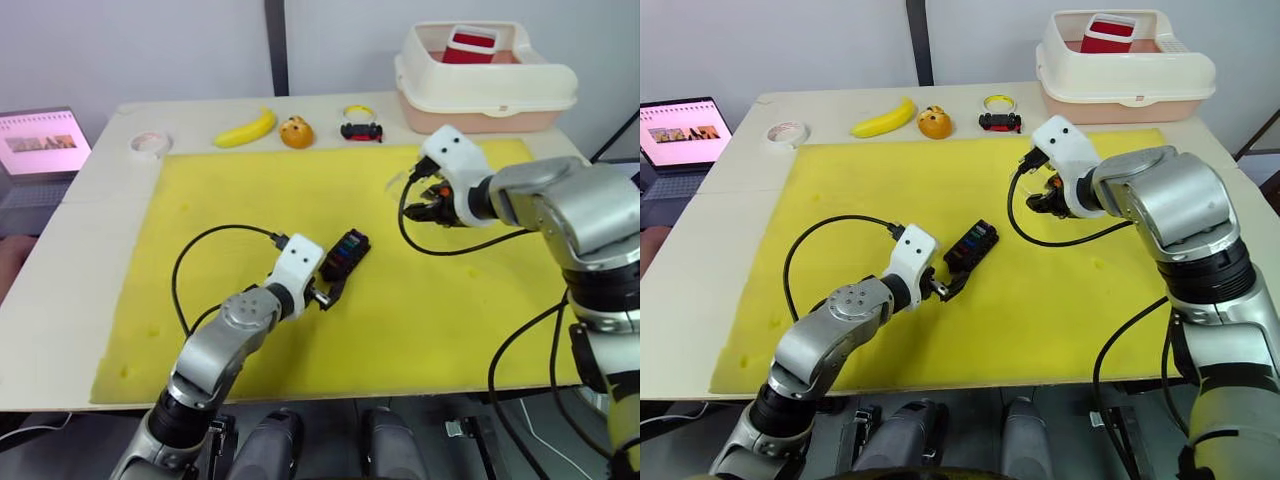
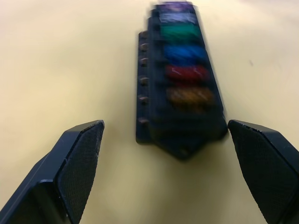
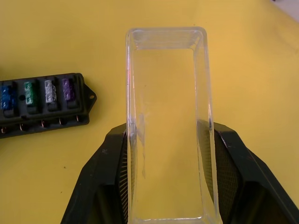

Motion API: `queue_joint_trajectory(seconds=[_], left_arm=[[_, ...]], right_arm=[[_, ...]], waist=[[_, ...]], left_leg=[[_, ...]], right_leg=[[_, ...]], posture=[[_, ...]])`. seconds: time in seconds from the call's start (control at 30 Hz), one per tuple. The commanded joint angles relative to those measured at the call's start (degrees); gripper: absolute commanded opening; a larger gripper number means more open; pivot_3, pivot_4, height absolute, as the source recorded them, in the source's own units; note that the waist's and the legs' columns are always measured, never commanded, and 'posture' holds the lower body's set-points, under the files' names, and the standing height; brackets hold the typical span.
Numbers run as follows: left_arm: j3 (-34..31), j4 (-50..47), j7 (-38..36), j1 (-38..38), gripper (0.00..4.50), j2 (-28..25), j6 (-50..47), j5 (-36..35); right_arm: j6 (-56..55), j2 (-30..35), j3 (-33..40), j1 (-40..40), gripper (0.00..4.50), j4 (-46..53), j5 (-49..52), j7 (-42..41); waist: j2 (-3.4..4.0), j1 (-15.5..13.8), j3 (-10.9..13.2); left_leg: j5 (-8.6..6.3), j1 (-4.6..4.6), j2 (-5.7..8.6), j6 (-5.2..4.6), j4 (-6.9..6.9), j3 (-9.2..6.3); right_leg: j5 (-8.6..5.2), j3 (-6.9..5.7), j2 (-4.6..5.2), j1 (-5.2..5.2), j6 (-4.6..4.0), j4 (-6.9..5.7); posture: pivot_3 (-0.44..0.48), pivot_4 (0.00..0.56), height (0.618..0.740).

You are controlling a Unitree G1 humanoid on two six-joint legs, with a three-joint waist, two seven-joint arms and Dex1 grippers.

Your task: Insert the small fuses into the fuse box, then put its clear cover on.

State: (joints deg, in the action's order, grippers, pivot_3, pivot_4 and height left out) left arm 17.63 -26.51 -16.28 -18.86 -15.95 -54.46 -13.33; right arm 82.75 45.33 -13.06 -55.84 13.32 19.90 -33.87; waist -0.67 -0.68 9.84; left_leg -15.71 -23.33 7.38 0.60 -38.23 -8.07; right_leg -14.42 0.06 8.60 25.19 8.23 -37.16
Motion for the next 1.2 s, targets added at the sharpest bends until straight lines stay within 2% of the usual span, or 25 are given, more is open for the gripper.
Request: queue_joint_trajectory(seconds=[0.03, 0.33, 0.57, 0.77, 0.8, 0.83, 0.9, 0.93, 1.07, 1.2], left_arm=[[-1.22, 1.81, -3.41, -2.46, 4.50, -0.12, 2.82, -1.13], [-0.78, 8.23, -4.81, -5.01, 4.50, 1.87, 7.16, 0.17], [0.88, 8.55, -3.72, -3.78, 4.50, 4.59, 7.98, 1.45], [1.86, 9.72, -1.95, -2.12, 4.50, 4.57, 9.84, 4.67], [1.57, 10.08, -1.74, -1.93, 3.98, 4.45, 9.99, 4.95], [1.30, 10.33, -1.80, -1.79, 3.73, 4.30, 10.12, 5.12], [0.43, 10.64, -2.24, -1.65, 2.73, 3.97, 10.34, 5.07], [-0.18, 10.73, -2.59, -1.68, 2.54, 3.72, 10.16, 4.81], [-1.46, 10.91, -7.40, -2.02, 2.55, 1.30, 10.65, 2.41], [-2.33, 11.56, -18.68, -3.57, 2.55, -3.80, 13.53, -2.27]], right_arm=[[-1.24, -0.62, 2.32, -0.50, 1.70, 1.88, -0.14, 0.99], [-1.01, -0.95, 2.94, 0.37, 1.70, 3.23, 0.11, 1.82], [-1.02, -0.71, 3.16, 0.60, 1.70, 3.60, 0.12, 1.99], [-0.78, -0.58, 3.45, 0.92, 1.70, 4.08, 0.25, 2.19], [-0.83, -0.49, 3.50, 0.99, 1.70, 4.13, 0.25, 2.21], [-0.92, -0.40, 3.54, 1.09, 1.70, 4.18, 0.20, 2.24], [-1.10, -0.31, 3.65, 1.24, 1.70, 4.24, 0.15, 2.27], [-1.22, -0.29, 3.68, 1.27, 1.70, 4.21, 0.08, 2.33], [-2.22, 0.16, 4.02, 1.65, 1.70, 4.26, -0.20, 2.31], [-4.93, 2.08, 4.19, 3.05, 1.70, 5.99, 0.55, 0.41]], waist=[[0.00, -0.01, 0.00], [0.00, -0.02, 0.00], [0.00, -0.08, 0.00], [0.00, -0.05, 0.00], [0.00, -0.04, 0.00], [0.00, -0.05, 0.00], [0.00, -0.04, 0.00], [0.00, -0.04, 0.00], [0.00, 0.12, 0.00], [0.00, 0.10, 0.00]], left_leg=[[0.00, 0.00, 0.00, 0.00, 0.00, 0.00], [0.00, 0.00, 0.01, 0.00, -0.01, -0.01], [0.00, 0.00, 0.01, 0.00, -0.01, -0.01], [0.00, 0.00, 0.01, 0.00, -0.01, -0.01], [0.00, 0.00, 0.01, 0.00, -0.01, -0.01], [0.00, 0.00, 0.01, 0.00, -0.01, -0.01], [0.00, 0.01, 0.01, 0.00, -0.01, -0.02], [0.00, 0.01, 0.01, 0.00, -0.01, -0.02], [0.00, 0.01, 0.00, 0.00, 0.00, -0.02], [0.00, 0.02, -0.02, 0.00, 0.02, -0.02]], right_leg=[[0.00, 0.00, 0.00, 0.00, 0.00, 0.00], [0.00, 0.00, 0.01, -0.01, 0.00, 0.00], [0.01, 0.00, 0.01, -0.02, 0.00, 0.00], [0.01, 0.00, 0.02, -0.02, 0.01, 0.00], [0.01, 0.00, 0.01, -0.02, 0.00, 0.01], [0.01, 0.00, 0.01, -0.02, 0.01, 0.00], [0.01, 0.00, 0.00, -0.01, 0.01, 0.00], [0.01, 0.00, 0.00, -0.02, 0.00, 0.00], [0.01, 0.00, 0.00, -0.01, 0.00, 0.00], [0.01, -0.01, -0.02, 0.01, 0.00, 0.00]], posture=[[0.000, 0.150, 0.740], [0.000, 0.150, 0.740], [0.000, 0.150, 0.740], [0.000, 0.150, 0.740], [0.000, 0.150, 0.740], [0.000, 0.150, 0.740], [0.000, 0.150, 0.740], [0.000, 0.150, 0.740], [0.000, 0.150, 0.740], [0.000, 0.150, 0.740]])
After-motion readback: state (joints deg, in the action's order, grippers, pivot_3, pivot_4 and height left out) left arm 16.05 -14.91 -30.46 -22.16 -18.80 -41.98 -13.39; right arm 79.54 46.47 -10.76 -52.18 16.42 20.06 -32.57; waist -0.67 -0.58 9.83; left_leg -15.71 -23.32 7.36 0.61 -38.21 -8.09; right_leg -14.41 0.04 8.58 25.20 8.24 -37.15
